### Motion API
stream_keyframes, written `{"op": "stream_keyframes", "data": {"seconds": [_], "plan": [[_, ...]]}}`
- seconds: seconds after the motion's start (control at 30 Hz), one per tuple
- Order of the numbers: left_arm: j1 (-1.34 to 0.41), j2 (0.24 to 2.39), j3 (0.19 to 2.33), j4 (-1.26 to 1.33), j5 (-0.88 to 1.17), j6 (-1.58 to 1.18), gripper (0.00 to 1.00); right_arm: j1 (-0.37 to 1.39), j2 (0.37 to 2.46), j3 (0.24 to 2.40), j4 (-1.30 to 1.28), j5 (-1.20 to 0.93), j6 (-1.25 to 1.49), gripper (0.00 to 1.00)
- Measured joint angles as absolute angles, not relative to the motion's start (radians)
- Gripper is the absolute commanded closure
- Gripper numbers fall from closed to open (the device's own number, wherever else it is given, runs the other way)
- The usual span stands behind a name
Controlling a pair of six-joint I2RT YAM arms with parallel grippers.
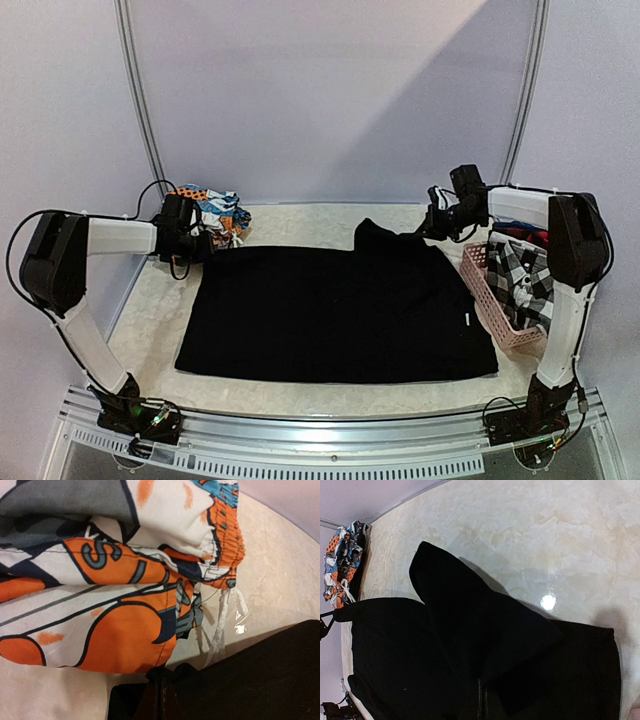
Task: Fold and stack the mixed laundry pile
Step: Fold the 1/3-folded T-shirt at the center of the board.
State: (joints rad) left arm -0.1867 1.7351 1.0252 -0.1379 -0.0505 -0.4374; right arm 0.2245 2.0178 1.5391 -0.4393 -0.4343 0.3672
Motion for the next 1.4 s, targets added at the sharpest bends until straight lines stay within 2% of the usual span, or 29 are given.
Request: {"op": "stream_keyframes", "data": {"seconds": [0.5, 0.77, 1.4], "plan": [[-0.187, 1.712, 0.954, -0.104, -0.094, -0.438, 1.00, 0.226, 1.655, 1.161, -0.329, -0.372, 0.360, 1.00], [-0.187, 1.712, 0.945, -0.089, -0.106, -0.438, 1.00, 0.257, 1.540, 1.006, -0.307, -0.321, 0.364, 1.00], [-0.187, 1.678, 0.891, -0.087, -0.110, -0.458, 1.00, 0.302, 1.283, 0.860, -0.342, -0.220, 0.385, 1.00]]}}
